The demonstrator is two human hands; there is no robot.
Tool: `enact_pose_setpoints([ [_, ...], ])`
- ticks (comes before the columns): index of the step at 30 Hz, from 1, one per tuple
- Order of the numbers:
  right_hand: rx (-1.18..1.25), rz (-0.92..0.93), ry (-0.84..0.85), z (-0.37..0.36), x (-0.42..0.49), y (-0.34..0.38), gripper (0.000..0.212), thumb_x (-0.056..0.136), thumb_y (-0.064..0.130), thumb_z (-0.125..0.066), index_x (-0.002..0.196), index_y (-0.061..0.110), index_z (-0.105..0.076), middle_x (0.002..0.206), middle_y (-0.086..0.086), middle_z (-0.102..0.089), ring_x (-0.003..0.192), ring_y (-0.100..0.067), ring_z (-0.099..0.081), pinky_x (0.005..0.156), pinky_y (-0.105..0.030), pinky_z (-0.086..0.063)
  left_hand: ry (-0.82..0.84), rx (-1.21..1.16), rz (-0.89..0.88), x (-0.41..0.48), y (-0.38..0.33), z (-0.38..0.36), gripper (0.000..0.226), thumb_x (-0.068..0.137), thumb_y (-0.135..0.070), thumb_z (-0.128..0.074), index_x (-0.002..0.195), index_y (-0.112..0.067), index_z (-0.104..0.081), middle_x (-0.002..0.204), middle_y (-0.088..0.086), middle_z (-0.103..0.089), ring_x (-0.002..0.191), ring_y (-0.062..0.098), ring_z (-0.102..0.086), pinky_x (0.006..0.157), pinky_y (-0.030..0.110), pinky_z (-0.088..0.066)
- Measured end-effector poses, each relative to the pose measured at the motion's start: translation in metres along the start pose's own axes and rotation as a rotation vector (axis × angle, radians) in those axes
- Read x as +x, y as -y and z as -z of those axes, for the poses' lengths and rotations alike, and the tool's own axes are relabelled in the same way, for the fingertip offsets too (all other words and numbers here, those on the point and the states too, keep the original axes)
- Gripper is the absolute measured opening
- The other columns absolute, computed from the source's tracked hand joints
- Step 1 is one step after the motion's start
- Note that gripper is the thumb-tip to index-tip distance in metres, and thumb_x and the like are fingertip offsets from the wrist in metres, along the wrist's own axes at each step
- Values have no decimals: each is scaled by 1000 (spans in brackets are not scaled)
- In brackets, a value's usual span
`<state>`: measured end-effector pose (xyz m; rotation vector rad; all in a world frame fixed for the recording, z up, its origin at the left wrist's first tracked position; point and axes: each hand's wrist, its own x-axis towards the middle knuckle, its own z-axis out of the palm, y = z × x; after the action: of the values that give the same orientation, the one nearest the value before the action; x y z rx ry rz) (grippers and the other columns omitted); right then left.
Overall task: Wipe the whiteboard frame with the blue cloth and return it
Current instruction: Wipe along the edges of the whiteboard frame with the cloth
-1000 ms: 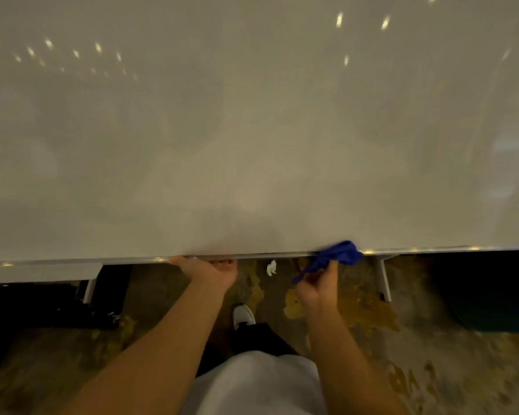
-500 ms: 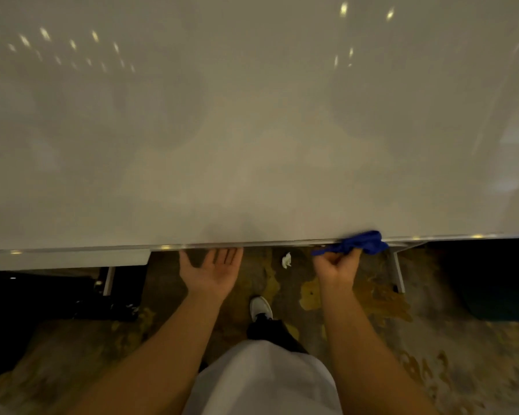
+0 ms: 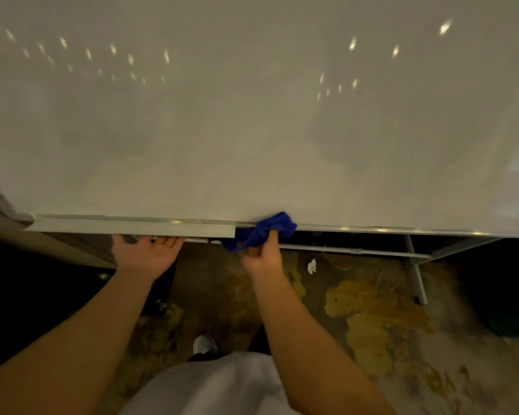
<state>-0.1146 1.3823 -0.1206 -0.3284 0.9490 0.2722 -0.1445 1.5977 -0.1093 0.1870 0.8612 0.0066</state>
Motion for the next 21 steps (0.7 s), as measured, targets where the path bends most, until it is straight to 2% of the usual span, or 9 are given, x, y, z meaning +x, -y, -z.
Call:
enact_pose_setpoints([
  [2, -1, 105, -25, 7, -4, 23, 42, 93, 36, -63, 131, 18, -57, 129, -12, -62, 115, -32, -58, 104, -46, -44, 3, -9, 5, -2, -14, 1, 80, 82, -68, -49, 138, -11, -45, 130, 21, -55, 116, 42, -55, 96, 61, -45],
  [5, 66, 241, -97, 18, -4, 65, 44, 94, 36, -62, 134, 18, -53, 126, -8, -61, 107, -26, -57, 108, -44, -40, 32, -26, 21, 1, -30, 6, 79, 83, -68, -47, 137, -11, -46, 131, 21, -54, 116, 41, -55, 97, 62, -43],
  [7, 71, 282, -118, 18, -3, 72, 45, 95, 37, -61, 135, 19, -52, 135, -7, -57, 122, -26, -53, 113, -44, -36, 48, -32, 33, 4, -35, 9, 78, 84, -69, -45, 136, -11, -48, 131, 21, -55, 117, 41, -55, 97, 62, -43],
  [9, 26, 229, -113, 10, -3, 53, 42, 94, 38, -62, 131, 19, -54, 141, -7, -54, 132, -28, -47, 115, -46, -33, 49, -47, 30, 6, -33, 10, 76, 86, -68, -40, 133, -10, -51, 130, 21, -57, 116, 40, -56, 97, 61, -44],
  [12, -138, 97, -92, 4, 3, 3, 30, 90, 38, -66, 109, 17, -58, 129, -13, -59, 122, -33, -52, 107, -53, -41, 39, -60, 23, 7, -35, 12, 74, 88, -68, -36, 132, -10, -51, 129, 21, -57, 115, 40, -56, 96, 59, -44],
  [15, -373, 139, -85, 4, 3, -7, 29, 93, 33, -65, 116, 17, -58, 117, -13, -66, 108, -34, -62, 83, -52, -57, 68, -75, 19, 8, -51, 15, 76, 84, -69, -43, 131, -10, -53, 128, 22, -58, 115, 41, -57, 94, 61, -46],
  [17, -652, 291, -192, 8, -3, 9, 27, 94, 27, -65, 113, 8, -62, 103, -12, -67, 99, -32, -65, 86, -50, -56, 95, -89, 24, 8, -63, 19, 76, 80, -68, -52, 129, -10, -55, 127, 22, -59, 113, 42, -58, 90, 63, -48],
  [19, -1000, 467, -283, 16, -17, 25, 26, 90, 26, -69, 91, 0, -67, 81, -13, -65, 83, -30, -63, 77, -44, -56, 107, -83, 32, 11, -62, 17, 74, 78, -65, -57, 127, -9, -58, 126, 22, -61, 112, 42, -60, 88, 63, -49],
  [21, -1442, 681, -190, 6, -36, 23, 30, 87, 32, -72, 71, 9, -63, 66, -8, -61, 66, -22, -58, 60, -35, -45, 89, -89, 26, 10, -60, 14, 72, 78, -65, -57, 124, -9, -61, 125, 22, -63, 112, 42, -60, 87, 63, -50],
])
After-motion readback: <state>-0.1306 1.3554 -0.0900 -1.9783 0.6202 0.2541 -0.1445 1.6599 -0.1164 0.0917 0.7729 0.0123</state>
